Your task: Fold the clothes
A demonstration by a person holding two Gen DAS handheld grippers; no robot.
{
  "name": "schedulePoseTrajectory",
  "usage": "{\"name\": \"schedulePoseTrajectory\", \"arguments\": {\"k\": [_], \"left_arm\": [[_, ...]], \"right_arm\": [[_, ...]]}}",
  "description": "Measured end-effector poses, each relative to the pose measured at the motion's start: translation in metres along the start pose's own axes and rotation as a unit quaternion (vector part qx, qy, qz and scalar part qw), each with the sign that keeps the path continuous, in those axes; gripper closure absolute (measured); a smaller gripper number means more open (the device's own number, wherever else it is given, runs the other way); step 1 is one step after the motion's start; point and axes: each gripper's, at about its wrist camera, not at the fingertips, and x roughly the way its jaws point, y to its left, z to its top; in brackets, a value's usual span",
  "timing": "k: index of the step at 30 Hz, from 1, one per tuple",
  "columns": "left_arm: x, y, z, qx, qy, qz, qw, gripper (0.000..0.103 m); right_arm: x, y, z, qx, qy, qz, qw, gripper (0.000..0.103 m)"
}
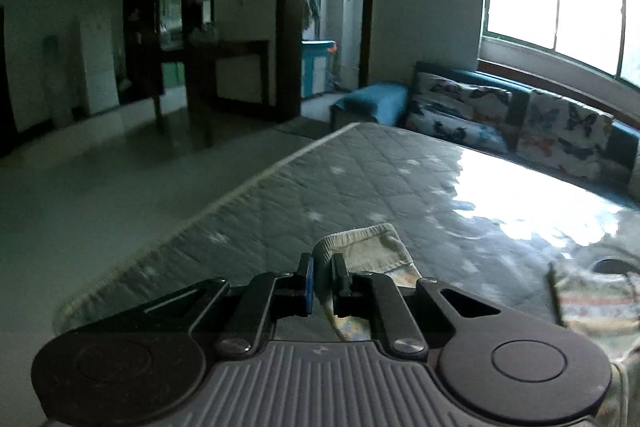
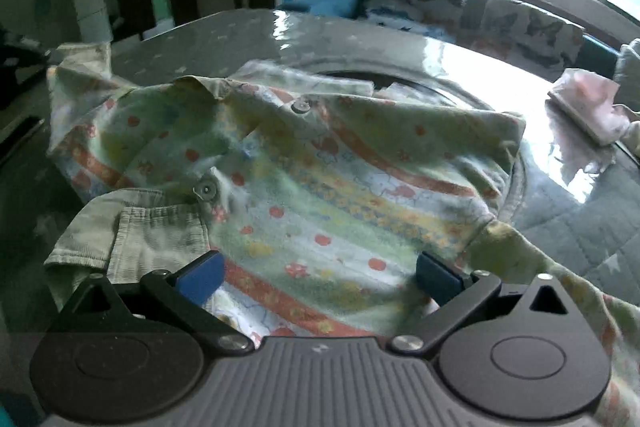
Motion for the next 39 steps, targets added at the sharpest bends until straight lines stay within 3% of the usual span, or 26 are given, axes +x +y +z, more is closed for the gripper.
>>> {"name": "schedulePoseTrajectory", "arguments": {"k": [11, 21, 28, 34, 36, 39], "left_arm": [[0.046, 0.011, -0.021, -0.009, 0.083, 0.038, 0.9958, 0.093], [0.031, 0.015, -0.038, 0.018, 0.111, 0.038, 0.9929, 0.09], [0.034, 0.009, -0.035, 0.032, 0.109, 0.056, 0.992, 0.087], [0.027, 0.016, -0.018, 0.013, 0.083, 0.08, 0.9932, 0.075], [0.019, 0.012, -0.011, 0.008, 0.07, 0.07, 0.9951, 0.067], [0.007, -0.007, -0.007, 0.017, 0.065, 0.007, 0.9977, 0.061]], "right_arm": [[-0.017, 0.005, -0.017, -0.022, 0.011, 0.013, 1.0, 0.0], [-0.026, 0.009, -0.021, -0.037, 0.023, 0.023, 0.999, 0.0], [-0.017, 0.007, -0.014, -0.031, 0.012, 0.02, 0.999, 0.0], [-0.022, 0.003, -0.009, -0.03, 0.013, 0.021, 0.999, 0.0], [-0.024, 0.0, -0.006, -0.024, 0.006, 0.018, 1.0, 0.0], [-0.014, -0.006, 0.0, -0.017, 0.001, 0.014, 1.0, 0.0]]}}
